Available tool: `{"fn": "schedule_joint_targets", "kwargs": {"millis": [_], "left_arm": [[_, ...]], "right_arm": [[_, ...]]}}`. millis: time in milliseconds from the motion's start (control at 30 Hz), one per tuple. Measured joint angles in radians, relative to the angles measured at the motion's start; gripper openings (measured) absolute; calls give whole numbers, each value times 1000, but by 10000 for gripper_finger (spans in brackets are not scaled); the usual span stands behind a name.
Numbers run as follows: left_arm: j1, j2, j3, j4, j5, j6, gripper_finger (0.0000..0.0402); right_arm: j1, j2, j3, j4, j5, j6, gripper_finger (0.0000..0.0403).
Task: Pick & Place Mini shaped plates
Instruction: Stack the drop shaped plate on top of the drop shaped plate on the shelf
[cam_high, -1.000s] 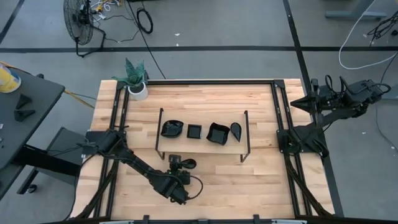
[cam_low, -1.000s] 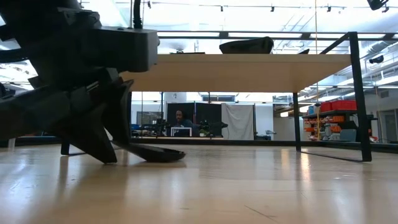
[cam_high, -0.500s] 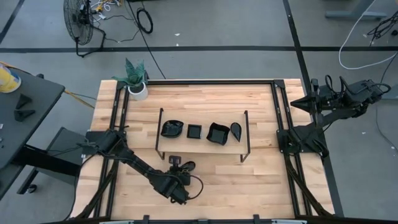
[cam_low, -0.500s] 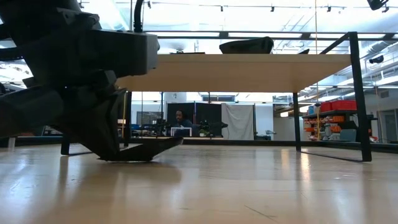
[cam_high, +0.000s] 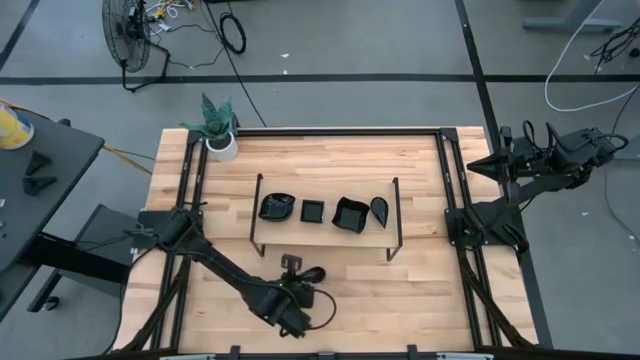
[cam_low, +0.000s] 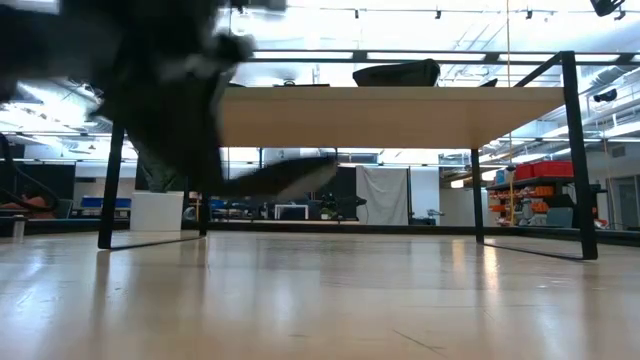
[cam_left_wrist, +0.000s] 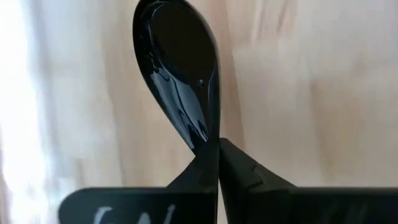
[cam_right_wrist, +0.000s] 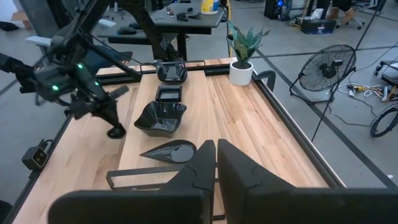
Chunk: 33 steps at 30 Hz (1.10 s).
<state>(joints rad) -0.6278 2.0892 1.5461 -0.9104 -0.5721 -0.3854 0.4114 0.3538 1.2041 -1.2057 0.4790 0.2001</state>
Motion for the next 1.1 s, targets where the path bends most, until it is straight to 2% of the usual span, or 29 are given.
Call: {"fn": "schedule_joint_targets", "kwargs": {"millis": [333,733,1100], "left_arm": [[6,0,206,4,-116,140,1],[34,12,314,121,-165,497,1],[52,140,495,118,-141,540,1]], "right_arm": [[0,0,0,0,0,0,23],[0,0,0,0,0,0,23],[0,0,0,0,0,0,23]]}}
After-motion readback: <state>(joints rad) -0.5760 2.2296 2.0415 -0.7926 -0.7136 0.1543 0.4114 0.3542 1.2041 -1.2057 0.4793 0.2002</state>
